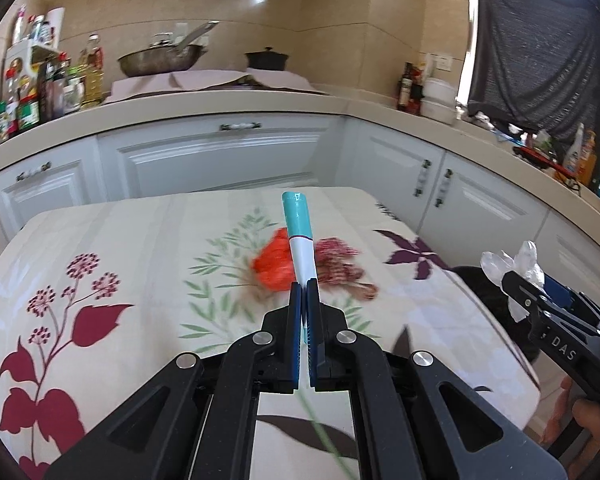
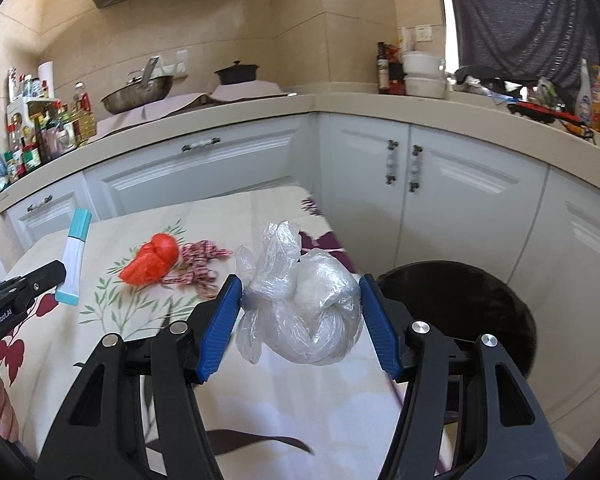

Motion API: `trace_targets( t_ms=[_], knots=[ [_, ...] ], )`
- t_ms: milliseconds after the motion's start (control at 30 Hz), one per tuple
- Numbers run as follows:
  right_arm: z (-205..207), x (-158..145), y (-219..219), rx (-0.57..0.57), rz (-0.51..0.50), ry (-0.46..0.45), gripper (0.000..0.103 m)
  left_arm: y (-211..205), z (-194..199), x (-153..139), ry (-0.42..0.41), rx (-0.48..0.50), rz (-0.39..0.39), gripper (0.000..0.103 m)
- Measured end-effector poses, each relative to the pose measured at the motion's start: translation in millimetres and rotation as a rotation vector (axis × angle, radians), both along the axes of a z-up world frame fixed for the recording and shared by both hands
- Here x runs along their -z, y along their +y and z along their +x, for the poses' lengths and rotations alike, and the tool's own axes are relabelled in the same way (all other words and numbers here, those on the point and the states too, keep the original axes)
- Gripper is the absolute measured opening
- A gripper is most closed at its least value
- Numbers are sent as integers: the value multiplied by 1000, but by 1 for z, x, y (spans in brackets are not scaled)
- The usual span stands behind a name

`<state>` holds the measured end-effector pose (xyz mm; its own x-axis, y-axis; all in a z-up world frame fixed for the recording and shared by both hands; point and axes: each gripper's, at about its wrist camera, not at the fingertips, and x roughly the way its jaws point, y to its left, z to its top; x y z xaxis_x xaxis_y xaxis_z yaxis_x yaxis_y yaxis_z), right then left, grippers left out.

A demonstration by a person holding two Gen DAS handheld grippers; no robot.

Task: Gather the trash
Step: 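Carry the clear bag and teal-capped tube over the black bin with both tools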

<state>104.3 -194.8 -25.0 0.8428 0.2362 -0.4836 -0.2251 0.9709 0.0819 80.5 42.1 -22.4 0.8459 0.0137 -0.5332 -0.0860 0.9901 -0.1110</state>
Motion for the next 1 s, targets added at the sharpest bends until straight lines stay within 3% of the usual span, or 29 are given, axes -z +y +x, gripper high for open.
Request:
trace_targets(
  t_ms=[567, 1000],
  knots=[
    [3, -4, -96, 189, -9, -34, 59, -117, 34, -4, -19, 248, 24, 3],
    [16, 3, -150, 289, -15, -44, 59, -180, 55, 1, -27, 360, 50, 3]
  ],
)
